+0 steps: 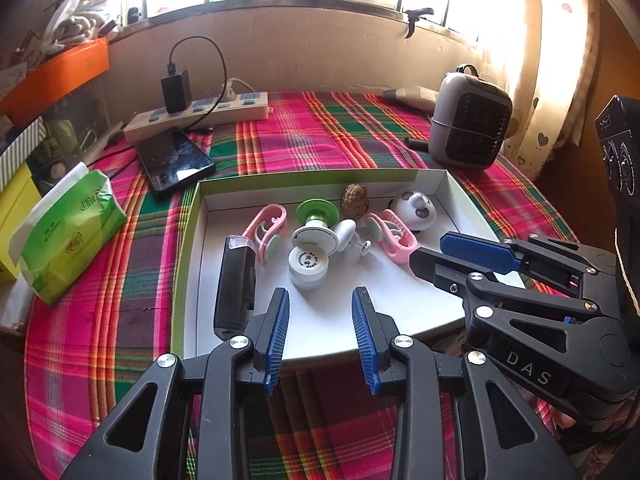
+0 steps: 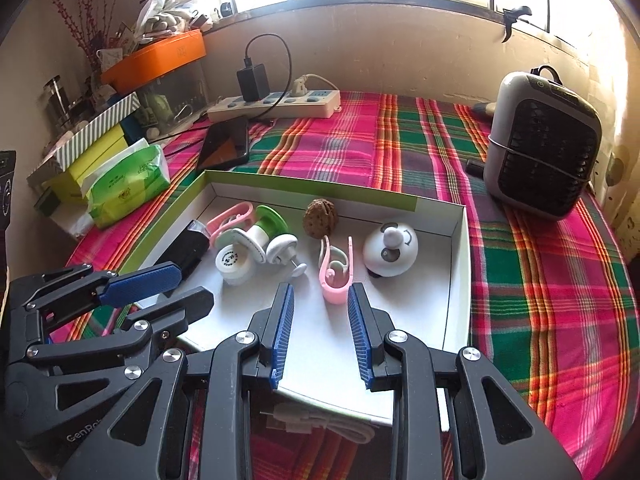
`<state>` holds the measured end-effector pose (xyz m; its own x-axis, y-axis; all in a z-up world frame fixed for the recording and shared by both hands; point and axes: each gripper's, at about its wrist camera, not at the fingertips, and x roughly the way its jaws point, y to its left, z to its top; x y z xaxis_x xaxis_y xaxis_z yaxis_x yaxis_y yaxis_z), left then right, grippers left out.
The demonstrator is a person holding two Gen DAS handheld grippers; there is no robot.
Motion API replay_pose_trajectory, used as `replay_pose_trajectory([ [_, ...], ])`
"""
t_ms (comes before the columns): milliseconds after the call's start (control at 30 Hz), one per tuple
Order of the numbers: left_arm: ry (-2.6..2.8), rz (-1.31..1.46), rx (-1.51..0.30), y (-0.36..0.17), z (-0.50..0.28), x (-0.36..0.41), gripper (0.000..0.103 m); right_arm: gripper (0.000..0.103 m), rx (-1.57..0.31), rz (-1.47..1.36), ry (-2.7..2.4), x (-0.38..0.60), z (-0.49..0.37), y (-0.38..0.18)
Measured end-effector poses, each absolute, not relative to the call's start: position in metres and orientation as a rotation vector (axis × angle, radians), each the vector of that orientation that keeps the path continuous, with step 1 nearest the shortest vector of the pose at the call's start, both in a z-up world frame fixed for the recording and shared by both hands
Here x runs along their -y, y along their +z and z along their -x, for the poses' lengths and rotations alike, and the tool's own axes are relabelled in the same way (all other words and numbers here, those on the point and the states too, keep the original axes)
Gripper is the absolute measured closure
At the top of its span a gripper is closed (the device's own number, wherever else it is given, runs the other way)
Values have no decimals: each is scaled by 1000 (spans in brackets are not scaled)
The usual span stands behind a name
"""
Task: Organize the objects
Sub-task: 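Withdraw both tools from the box toward the remaining objects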
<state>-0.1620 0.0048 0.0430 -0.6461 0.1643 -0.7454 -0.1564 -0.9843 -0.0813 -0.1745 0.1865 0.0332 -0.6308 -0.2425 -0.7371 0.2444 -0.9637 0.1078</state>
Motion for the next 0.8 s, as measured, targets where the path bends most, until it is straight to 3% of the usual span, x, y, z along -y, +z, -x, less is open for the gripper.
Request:
replay_pose_trajectory([
  [800,2691,1164,-16,45,108,-14,72,74,34,-1109,-2671,-189,112,39],
])
